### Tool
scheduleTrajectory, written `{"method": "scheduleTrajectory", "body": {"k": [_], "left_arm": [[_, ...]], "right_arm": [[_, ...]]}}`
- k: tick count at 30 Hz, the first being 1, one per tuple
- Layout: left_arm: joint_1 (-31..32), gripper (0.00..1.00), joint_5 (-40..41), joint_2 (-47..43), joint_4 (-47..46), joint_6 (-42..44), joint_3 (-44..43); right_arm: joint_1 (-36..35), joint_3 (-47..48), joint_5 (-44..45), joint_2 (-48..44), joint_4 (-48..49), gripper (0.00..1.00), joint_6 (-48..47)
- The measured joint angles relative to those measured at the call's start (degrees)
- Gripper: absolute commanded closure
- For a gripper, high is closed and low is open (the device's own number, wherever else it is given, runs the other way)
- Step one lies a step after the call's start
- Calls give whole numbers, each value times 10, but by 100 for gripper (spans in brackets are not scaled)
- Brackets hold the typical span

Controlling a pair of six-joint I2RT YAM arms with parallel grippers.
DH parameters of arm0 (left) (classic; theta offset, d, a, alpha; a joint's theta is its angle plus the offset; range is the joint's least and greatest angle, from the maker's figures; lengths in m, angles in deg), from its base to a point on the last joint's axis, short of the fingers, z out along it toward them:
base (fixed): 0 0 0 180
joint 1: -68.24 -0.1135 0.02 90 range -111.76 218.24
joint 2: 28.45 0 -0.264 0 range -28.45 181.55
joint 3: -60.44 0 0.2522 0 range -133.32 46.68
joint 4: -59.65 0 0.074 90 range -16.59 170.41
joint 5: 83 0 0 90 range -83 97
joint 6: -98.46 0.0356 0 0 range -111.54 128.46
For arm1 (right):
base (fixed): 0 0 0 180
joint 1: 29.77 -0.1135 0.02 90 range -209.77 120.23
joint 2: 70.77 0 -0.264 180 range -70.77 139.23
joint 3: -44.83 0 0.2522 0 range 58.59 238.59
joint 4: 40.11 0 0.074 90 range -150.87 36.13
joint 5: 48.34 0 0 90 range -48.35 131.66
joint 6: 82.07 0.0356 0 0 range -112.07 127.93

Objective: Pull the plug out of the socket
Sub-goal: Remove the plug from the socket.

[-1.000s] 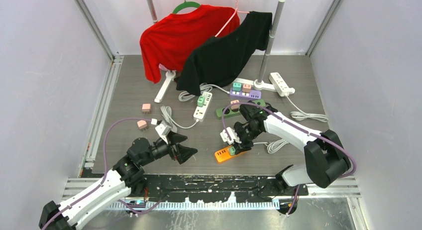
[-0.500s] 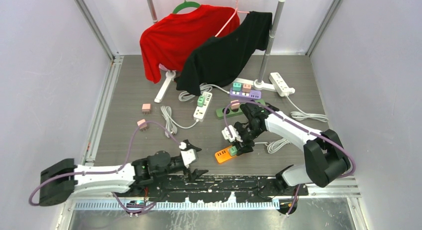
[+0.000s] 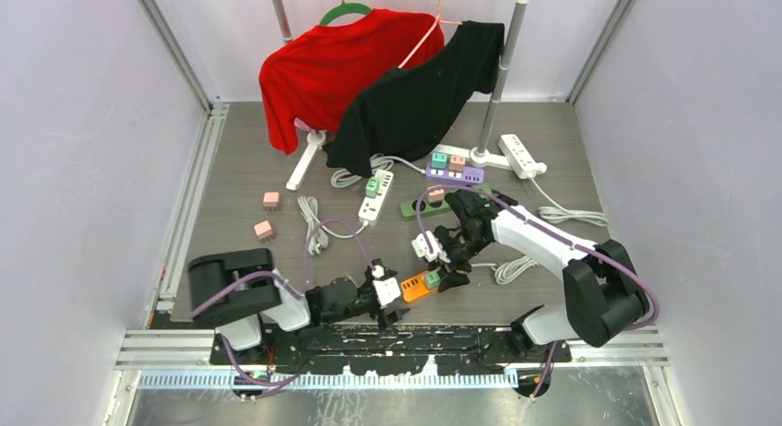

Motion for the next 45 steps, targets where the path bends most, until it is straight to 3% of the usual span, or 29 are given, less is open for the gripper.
{"method": "scheduleTrajectory", "body": {"k": [7, 23, 26, 30, 33, 37, 45], "left_arm": [[2, 22, -3, 97, -85, -26, -40], [2, 50, 13, 140, -121, -55, -43], [2, 62, 13, 140, -121, -57, -43], [2, 89, 13, 140, -121, -58, -43], [2, 99, 13, 140, -121, -60, -43], [2, 100, 12, 140, -121, -67, -43], [2, 100, 11, 141, -123, -73, -42]], "right_arm": [[5, 1, -9, 0, -2, 39, -3], [6, 1, -31, -4, -4, 50, -4], [6, 1, -33, -4, -4, 56, -4], [6, 1, -35, -4, 1, 67, -6], [2, 1, -35, -4, 5, 79, -9], [-10, 1, -32, -4, 14, 90, -5], [-19, 3, -24, -5, 19, 99, 8]]}}
